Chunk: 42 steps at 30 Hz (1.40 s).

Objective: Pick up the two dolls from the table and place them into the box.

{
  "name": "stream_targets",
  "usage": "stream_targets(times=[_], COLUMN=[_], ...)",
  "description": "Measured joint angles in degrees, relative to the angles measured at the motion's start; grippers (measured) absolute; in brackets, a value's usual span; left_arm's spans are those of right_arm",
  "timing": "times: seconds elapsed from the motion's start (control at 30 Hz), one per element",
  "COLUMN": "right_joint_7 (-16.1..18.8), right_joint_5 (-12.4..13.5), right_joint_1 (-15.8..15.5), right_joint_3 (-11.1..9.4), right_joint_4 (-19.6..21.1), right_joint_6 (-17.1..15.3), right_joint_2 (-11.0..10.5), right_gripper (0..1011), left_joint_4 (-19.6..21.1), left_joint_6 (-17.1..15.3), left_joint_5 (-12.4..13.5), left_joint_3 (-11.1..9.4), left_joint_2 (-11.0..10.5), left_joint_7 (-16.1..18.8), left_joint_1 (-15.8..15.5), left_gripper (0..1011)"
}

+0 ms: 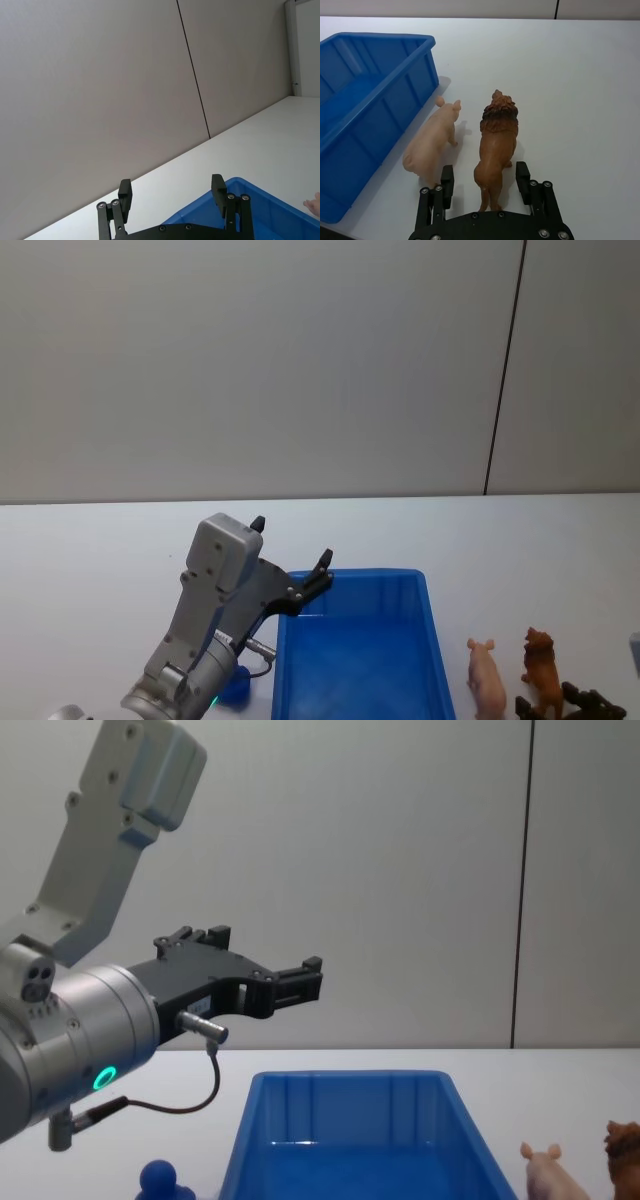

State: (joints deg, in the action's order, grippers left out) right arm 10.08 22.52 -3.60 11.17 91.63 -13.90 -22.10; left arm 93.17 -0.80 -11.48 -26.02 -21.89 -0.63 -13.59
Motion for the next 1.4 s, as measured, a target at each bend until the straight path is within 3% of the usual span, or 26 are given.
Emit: stream_targets(times=[0.57,1.03,1.4], right_joint_7=[-0.8,-1.9,2.8], right_joint_5=[-0.3,-3.8,-6.2], right_joint_1=[1.7,2.0,4.8], right_joint_3=[0.4,0.3,0.8], right_joint_4=[-1.6,2.3,5.5], right_joint_6=[-0.9,2.3,2.8], right_joint_2=[1.4,1.2,1.7], right_gripper=[263,254,254], left_joint_4=[0.0,0.0,0.0], left_joint_6=[0.0,0.0,0.0], left_joint_5=[0.0,0.0,0.0], left_joint_3=[0.0,0.0,0.0], left_joint_2=[0.0,0.0,0.0], left_joint_7=[0.0,0.0,0.0], left_joint_1=[0.0,0.0,0.0], left_gripper=[1001,1001,1001])
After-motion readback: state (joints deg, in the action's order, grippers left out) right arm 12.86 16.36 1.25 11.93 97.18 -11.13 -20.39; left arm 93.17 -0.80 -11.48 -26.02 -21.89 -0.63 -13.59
